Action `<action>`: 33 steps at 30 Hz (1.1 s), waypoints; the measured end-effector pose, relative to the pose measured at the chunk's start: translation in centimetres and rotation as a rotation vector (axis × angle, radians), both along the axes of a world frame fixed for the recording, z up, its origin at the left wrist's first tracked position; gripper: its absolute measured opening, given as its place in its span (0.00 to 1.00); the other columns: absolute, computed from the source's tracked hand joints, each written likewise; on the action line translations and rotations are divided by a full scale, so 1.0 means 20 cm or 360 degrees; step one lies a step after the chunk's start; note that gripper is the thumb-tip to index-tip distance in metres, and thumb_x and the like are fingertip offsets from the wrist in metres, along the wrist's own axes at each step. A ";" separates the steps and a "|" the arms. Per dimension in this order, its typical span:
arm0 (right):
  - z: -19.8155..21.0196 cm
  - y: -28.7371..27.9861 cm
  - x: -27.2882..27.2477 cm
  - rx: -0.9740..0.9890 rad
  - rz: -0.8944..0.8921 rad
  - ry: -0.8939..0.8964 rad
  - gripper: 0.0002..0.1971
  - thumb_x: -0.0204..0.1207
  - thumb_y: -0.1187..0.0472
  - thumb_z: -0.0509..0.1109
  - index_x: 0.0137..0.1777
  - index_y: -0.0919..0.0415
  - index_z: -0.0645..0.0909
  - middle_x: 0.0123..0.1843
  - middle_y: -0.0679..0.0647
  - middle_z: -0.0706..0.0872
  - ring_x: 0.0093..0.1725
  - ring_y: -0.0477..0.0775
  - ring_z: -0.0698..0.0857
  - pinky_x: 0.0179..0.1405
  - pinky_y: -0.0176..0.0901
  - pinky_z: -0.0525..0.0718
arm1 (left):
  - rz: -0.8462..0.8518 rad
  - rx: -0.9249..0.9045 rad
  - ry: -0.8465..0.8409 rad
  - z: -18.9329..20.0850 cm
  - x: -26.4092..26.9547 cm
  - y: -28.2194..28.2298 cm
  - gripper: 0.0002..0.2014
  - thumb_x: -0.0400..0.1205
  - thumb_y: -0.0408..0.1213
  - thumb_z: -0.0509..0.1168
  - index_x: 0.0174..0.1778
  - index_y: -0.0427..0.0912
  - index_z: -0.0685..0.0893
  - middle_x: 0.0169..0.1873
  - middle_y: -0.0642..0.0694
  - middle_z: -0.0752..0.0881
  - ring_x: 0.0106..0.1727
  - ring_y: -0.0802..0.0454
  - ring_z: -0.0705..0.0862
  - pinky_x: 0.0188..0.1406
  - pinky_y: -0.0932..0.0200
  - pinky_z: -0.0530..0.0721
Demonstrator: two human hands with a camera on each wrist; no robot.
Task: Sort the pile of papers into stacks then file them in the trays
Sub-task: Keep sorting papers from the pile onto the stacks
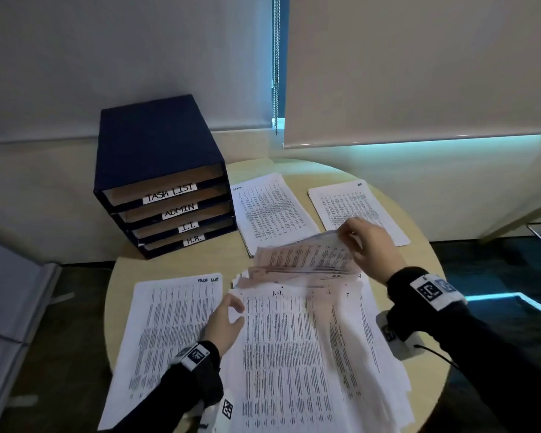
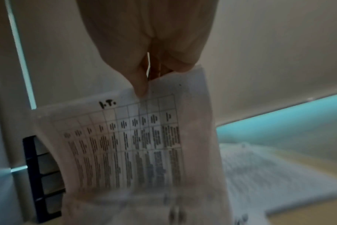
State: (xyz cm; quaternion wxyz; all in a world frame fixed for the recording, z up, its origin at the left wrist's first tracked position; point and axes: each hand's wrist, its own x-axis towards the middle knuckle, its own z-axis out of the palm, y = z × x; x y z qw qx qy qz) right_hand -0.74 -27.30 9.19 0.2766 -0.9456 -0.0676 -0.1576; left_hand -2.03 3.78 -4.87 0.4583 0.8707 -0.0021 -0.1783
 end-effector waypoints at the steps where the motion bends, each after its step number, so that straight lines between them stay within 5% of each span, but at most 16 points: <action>1: 0.04 -0.01 0.00 -0.0008 -0.0020 -0.0061 0.03 0.77 0.72 0.66 0.46 0.66 0.81 0.43 0.58 0.84 0.41 0.61 0.82 0.37 0.46 0.75 | -0.0003 -0.0026 0.0062 -0.01 0.01 0.00 0.15 0.83 0.29 0.65 0.41 0.57 0.76 0.57 0.54 0.82 0.64 0.50 0.78 0.62 0.55 0.71; 3: 0.14 -0.06 0.00 0.0054 -0.0135 -0.0283 0.04 0.76 0.71 0.65 0.47 0.68 0.81 0.44 0.60 0.83 0.42 0.61 0.82 0.41 0.49 0.79 | 0.0021 -0.0064 0.0169 -0.03 0.02 0.00 0.11 0.83 0.30 0.66 0.37 0.49 0.83 0.54 0.53 0.85 0.68 0.48 0.78 0.71 0.49 0.71; 5: 0.25 -0.15 0.02 0.0230 -0.0296 -0.0552 0.07 0.75 0.68 0.62 0.47 0.68 0.81 0.44 0.57 0.83 0.43 0.53 0.79 0.47 0.40 0.77 | 0.0025 -0.0072 0.0209 -0.03 0.03 0.00 0.15 0.83 0.31 0.65 0.34 0.53 0.87 0.56 0.53 0.87 0.68 0.49 0.79 0.74 0.46 0.70; 9: 0.41 -0.35 0.03 0.0618 -0.0489 -0.0655 0.04 0.73 0.57 0.64 0.44 0.51 0.80 0.37 0.44 0.82 0.38 0.42 0.80 0.46 0.43 0.79 | 0.0038 -0.0121 0.0265 0.00 0.03 0.01 0.16 0.86 0.29 0.59 0.43 0.50 0.89 0.65 0.50 0.83 0.73 0.49 0.74 0.78 0.49 0.66; 12: 0.37 -0.46 0.01 0.0932 -0.0419 -0.0355 0.05 0.72 0.56 0.69 0.37 0.44 0.82 0.34 0.41 0.83 0.37 0.42 0.81 0.42 0.38 0.79 | 0.0009 -0.0206 0.0346 0.06 0.03 0.00 0.12 0.87 0.34 0.58 0.50 0.49 0.86 0.66 0.51 0.79 0.75 0.50 0.71 0.77 0.50 0.63; 14: 0.25 -0.48 -0.02 0.0973 -0.0320 0.0019 0.11 0.76 0.64 0.71 0.36 0.47 0.82 0.29 0.40 0.83 0.31 0.37 0.78 0.34 0.31 0.75 | 0.0109 -0.0368 0.0489 0.08 0.05 0.01 0.06 0.82 0.45 0.65 0.51 0.52 0.85 0.68 0.49 0.77 0.75 0.46 0.71 0.78 0.44 0.63; 15: 0.18 -0.46 -0.04 0.0920 -0.0275 0.0213 0.13 0.77 0.68 0.70 0.36 0.49 0.82 0.28 0.38 0.82 0.30 0.35 0.77 0.33 0.29 0.74 | 0.0148 -0.0437 0.0566 0.09 0.05 0.02 0.11 0.80 0.51 0.65 0.54 0.52 0.85 0.71 0.48 0.76 0.75 0.44 0.71 0.79 0.41 0.62; 18: -0.05 -0.33 -0.10 0.0621 -0.0061 0.0677 0.16 0.77 0.70 0.71 0.35 0.46 0.84 0.33 0.41 0.85 0.36 0.37 0.79 0.42 0.28 0.76 | 0.0092 -0.0491 0.0672 0.10 0.08 0.03 0.27 0.83 0.64 0.52 0.57 0.51 0.89 0.77 0.50 0.69 0.80 0.45 0.66 0.80 0.36 0.58; 20: -0.18 -0.21 -0.11 0.0470 0.0077 0.0925 0.14 0.78 0.68 0.70 0.39 0.46 0.82 0.38 0.43 0.85 0.40 0.42 0.81 0.49 0.35 0.77 | 0.0071 -0.0572 0.0731 0.10 0.09 0.02 0.30 0.85 0.63 0.48 0.61 0.47 0.87 0.79 0.45 0.67 0.81 0.45 0.64 0.80 0.38 0.59; 23: -0.33 -0.03 -0.08 0.0389 0.0251 0.1083 0.07 0.80 0.65 0.68 0.44 0.51 0.81 0.42 0.45 0.84 0.46 0.49 0.83 0.54 0.41 0.79 | -0.0031 -0.0500 0.0779 0.13 0.08 -0.01 0.32 0.84 0.65 0.52 0.76 0.46 0.74 0.67 0.47 0.79 0.67 0.47 0.78 0.68 0.45 0.73; 25: -0.38 0.06 -0.05 0.0387 0.0262 0.1112 0.07 0.80 0.64 0.67 0.43 0.50 0.80 0.43 0.49 0.85 0.49 0.55 0.84 0.56 0.45 0.80 | -0.0085 -0.0428 0.0668 0.09 0.09 -0.01 0.27 0.83 0.60 0.58 0.66 0.42 0.80 0.39 0.45 0.79 0.41 0.47 0.78 0.43 0.51 0.73; 26: -0.40 0.09 -0.04 0.0405 0.0220 0.1097 0.09 0.79 0.63 0.68 0.42 0.48 0.80 0.44 0.50 0.85 0.50 0.55 0.84 0.57 0.49 0.81 | -0.0083 -0.0399 0.0594 0.06 0.10 -0.01 0.23 0.81 0.61 0.62 0.54 0.43 0.82 0.33 0.43 0.74 0.35 0.47 0.73 0.40 0.53 0.69; 28: -0.45 0.12 -0.04 0.0430 0.0011 0.1002 0.09 0.76 0.62 0.69 0.45 0.43 0.81 0.49 0.49 0.86 0.51 0.51 0.84 0.60 0.55 0.80 | -0.0031 -0.0416 0.0514 0.02 0.10 0.00 0.23 0.75 0.65 0.67 0.44 0.47 0.79 0.36 0.43 0.77 0.38 0.48 0.74 0.43 0.55 0.73; 30: -0.51 0.14 -0.08 0.0400 -0.0328 0.0902 0.14 0.74 0.58 0.71 0.59 0.43 0.79 0.59 0.50 0.82 0.58 0.51 0.82 0.64 0.58 0.78 | 0.0082 -0.0475 0.0419 0.01 0.08 -0.01 0.17 0.81 0.53 0.68 0.44 0.40 0.84 0.35 0.44 0.83 0.37 0.46 0.79 0.42 0.58 0.77; 33: -0.59 0.17 -0.22 0.0717 -0.0742 0.1005 0.29 0.74 0.56 0.74 0.74 0.55 0.69 0.68 0.61 0.73 0.63 0.59 0.78 0.65 0.55 0.78 | 0.0214 -0.0469 0.0334 -0.01 0.06 -0.01 0.16 0.80 0.52 0.69 0.38 0.41 0.87 0.35 0.47 0.88 0.40 0.43 0.84 0.44 0.55 0.77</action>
